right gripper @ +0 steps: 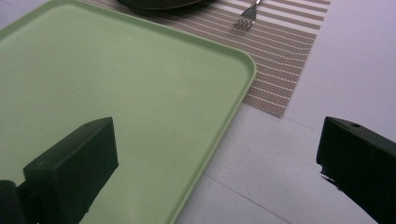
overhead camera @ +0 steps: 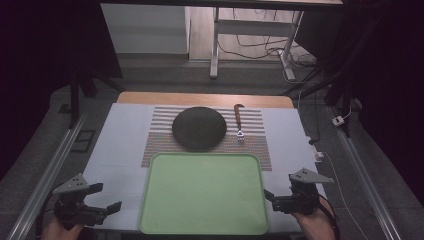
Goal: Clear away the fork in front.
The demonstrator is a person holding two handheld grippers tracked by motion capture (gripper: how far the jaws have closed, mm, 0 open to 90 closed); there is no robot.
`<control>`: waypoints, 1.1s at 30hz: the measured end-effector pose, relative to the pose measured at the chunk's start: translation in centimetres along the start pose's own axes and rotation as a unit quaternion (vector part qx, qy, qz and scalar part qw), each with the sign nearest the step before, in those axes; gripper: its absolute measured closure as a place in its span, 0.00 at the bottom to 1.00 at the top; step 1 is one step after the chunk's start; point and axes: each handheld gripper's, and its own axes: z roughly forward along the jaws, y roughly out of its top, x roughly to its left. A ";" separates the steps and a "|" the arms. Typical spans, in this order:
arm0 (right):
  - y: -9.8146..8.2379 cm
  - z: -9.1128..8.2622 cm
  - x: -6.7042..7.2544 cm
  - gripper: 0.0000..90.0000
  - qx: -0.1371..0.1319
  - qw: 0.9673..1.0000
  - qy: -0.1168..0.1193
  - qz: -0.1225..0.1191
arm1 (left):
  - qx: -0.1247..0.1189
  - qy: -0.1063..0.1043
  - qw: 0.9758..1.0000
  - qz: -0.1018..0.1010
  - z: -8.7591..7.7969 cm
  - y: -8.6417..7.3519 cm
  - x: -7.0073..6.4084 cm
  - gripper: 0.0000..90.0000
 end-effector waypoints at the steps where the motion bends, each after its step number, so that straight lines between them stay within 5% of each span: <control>1: 0.1 0.2 0.0 0.00 0.003 1.000 0.001 0.000 | 0.000 0.000 1.000 -0.001 0.0 0.0 0.0 0.01; 13: 1.2 1.7 -0.6 0.00 0.020 1.000 0.020 0.011 | -0.001 -0.001 1.000 -0.003 0.0 0.0 0.1 0.00; 17: 1.6 2.2 -0.8 0.00 0.021 0.998 0.036 0.036 | 0.000 -0.002 1.000 -0.003 0.0 0.0 0.1 0.00; 28: 2.9 4.2 -1.3 0.00 0.023 1.000 0.012 0.002 | 0.000 -0.001 1.000 -0.003 0.0 0.0 0.1 0.00; 33: 3.4 4.9 -1.5 0.00 0.023 1.000 0.012 0.006 | 0.001 -0.002 1.000 -0.004 0.1 0.0 0.1 0.00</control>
